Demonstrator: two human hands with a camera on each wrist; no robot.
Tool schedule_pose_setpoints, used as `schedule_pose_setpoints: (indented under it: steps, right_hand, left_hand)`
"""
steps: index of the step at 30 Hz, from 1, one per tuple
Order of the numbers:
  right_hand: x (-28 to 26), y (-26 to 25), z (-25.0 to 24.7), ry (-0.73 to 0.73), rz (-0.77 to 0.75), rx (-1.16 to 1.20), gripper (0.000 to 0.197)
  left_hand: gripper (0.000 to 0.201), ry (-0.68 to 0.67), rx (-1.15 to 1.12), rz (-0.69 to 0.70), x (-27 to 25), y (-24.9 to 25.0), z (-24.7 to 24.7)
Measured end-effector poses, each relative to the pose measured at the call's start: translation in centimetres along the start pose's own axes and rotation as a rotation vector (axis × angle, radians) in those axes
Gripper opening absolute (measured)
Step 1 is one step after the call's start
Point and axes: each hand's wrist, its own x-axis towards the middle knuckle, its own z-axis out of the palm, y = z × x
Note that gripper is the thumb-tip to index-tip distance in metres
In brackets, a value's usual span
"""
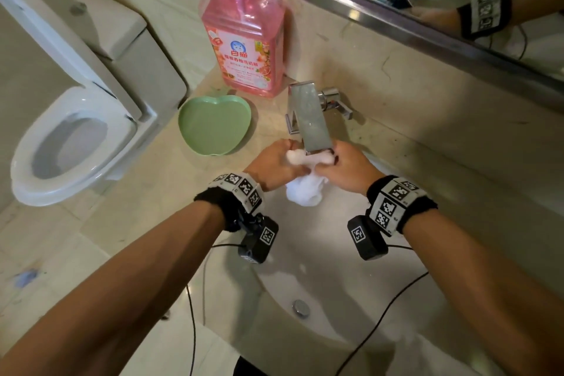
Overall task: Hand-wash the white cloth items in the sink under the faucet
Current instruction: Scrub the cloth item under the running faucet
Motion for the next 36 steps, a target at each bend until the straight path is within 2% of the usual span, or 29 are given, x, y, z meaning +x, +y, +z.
schedule_pose_setpoints:
  steps: [2, 4, 8, 10, 12, 13, 15, 18, 21, 23, 27, 30, 32, 33, 35, 36]
  right_hand:
    - [-0.5, 0.3, -0.6, -0.039, -0.03, 0.024, 0.04]
    - [-1.1, 0.3, -1.0, -0.048, -0.075, 0.019, 0.027]
    - [-0.9, 1.8, -1.6, 0.018, -0.081, -0.108, 0.033]
    - [-0.2, 2.2, -2.0, 0.027, -0.061, -0.178, 0.029]
    - [0.3, 2.6, -2.3, 0.057, -0.057, -0.261, 0.027]
    - [0.4, 2.8, -2.4, 0.063, -0.071, -0.289, 0.029]
    - [0.5, 3.2, -2.6, 0.025, -0.091, -0.278, 0.033]
    - [0.4, 3.9, -3.0, -0.058, -0.1, -0.2, 0.037]
    - [0.3, 4.6, -3.0, -0.084, -0.118, -0.273, 0.03]
    - [0.3, 4.6, -2.8, -0.038, -0.098, -0.21, 0.023]
    - [0.7, 3.0, -1.8, 0.061, -0.054, -0.089, 0.017]
    - [1.2, 1.6, 0.1, 0.128, 0.03, -0.012, 0.025]
    - [1.3, 1.0, 1.4, 0.145, 0.078, 0.018, 0.026]
    - [1.4, 0.9, 2.1, 0.135, 0.097, 0.032, 0.026]
    - [1.4, 0.6, 3.1, 0.089, 0.145, 0.088, 0.028]
    - [1.3, 0.5, 3.4, 0.054, 0.156, 0.102, 0.033]
  left_hand:
    - [0.03, -0.036, -0.103, 0.013, 0.3, 0.5, 0.0]
    - [0.048, -0.053, -0.16, 0.007, 0.4, 1.1, 0.3]
    - [0.076, 0.122, -0.14, -0.059, 0.8, 1.7, 1.0]
    - [0.082, 0.138, -0.141, -0.038, 0.7, 2.0, 1.1]
    - [0.067, 0.105, -0.004, 0.012, 0.4, 2.2, 1.3]
    - [0.056, 0.116, 0.067, 0.033, 0.1, 2.4, 1.3]
    - [0.048, 0.168, 0.147, 0.036, -0.1, 2.5, 1.5]
    - [0.044, 0.197, 0.088, -0.023, -0.2, 2.2, 1.6]
    - [0.031, 0.283, 0.029, -0.051, -0.2, 1.2, 1.0]
    - [0.032, 0.329, 0.038, -0.107, -0.2, 0.4, 0.6]
    - [0.043, 0.358, 0.193, -0.201, -0.9, -0.1, 0.8]
    - [0.057, 0.308, 0.209, -0.315, -1.3, -0.2, 1.1]
    - [0.06, 0.252, 0.085, -0.397, -1.2, -0.3, 1.0]
    - [0.057, 0.222, -0.053, -0.417, -1.2, -0.3, 1.0]
    - [0.046, 0.164, -0.37, -0.422, -1.4, 0.0, 0.9]
    - [0.037, 0.131, -0.459, -0.404, -1.6, 0.1, 1.0]
